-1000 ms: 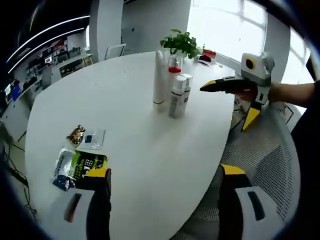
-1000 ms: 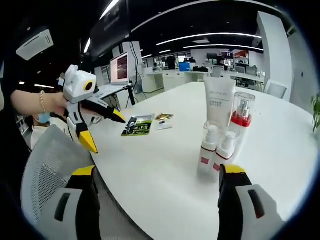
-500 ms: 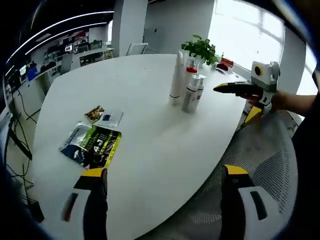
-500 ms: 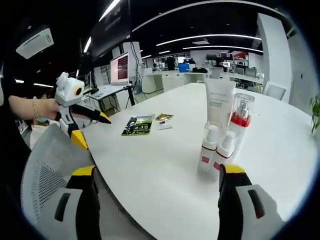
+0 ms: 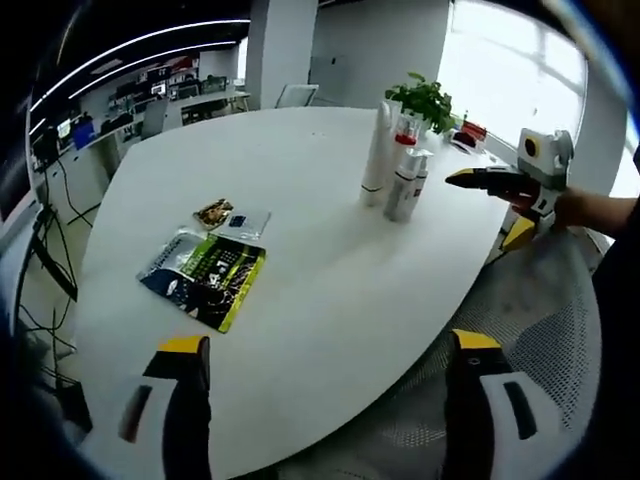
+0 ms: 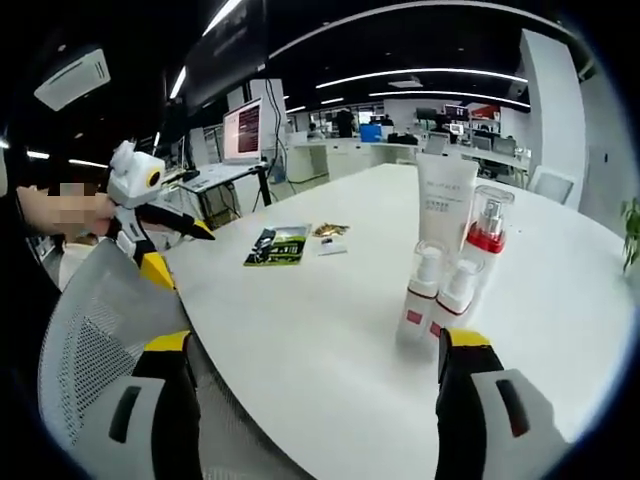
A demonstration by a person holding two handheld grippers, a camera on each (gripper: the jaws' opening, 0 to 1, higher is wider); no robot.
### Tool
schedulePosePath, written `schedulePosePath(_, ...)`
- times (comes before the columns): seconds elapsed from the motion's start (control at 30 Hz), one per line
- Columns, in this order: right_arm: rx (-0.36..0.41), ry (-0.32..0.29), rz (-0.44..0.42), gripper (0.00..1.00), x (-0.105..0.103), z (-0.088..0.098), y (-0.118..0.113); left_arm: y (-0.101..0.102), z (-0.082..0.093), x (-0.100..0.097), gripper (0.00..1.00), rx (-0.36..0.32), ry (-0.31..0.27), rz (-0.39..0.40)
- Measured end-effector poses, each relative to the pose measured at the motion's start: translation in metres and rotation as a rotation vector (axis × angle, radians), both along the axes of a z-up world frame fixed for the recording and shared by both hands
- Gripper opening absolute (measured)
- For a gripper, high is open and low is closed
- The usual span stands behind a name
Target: Arrange the skincare products in the storage area until every visible bottle or jar stands upright without overlapping.
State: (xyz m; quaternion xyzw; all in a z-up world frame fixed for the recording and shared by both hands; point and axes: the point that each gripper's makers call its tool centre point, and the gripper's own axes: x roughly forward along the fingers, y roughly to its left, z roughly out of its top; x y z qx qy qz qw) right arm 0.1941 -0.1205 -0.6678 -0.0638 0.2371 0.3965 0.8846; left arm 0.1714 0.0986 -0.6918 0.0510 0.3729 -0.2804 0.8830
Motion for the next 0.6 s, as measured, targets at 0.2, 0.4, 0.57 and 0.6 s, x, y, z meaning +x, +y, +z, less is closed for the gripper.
schedulePosePath(0.2, -0.001, 0.003, -0.005, 1.0, 0.001, -0.001, -0.002, 0.006, -0.005, 0.007, 0.94, 0.016, 0.012, 0.044)
schedulePosePath(0.4, -0.005, 0.01, -0.001, 1.0, -0.001, -0.002, -0.001, 0.013, -0.007, 0.018, 0.94, 0.034, 0.024, 0.112)
schedulePosePath(0.57, -0.011, 0.017, 0.006, 1.0, -0.002, -0.004, 0.0, 0.015, -0.01, 0.028, 0.96, 0.031, 0.03, 0.17)
schedulePosePath(0.6, -0.012, 0.019, 0.005, 1.0, -0.002, -0.004, 0.0, 0.016, -0.011, 0.032, 0.97, 0.034, 0.03, 0.186)
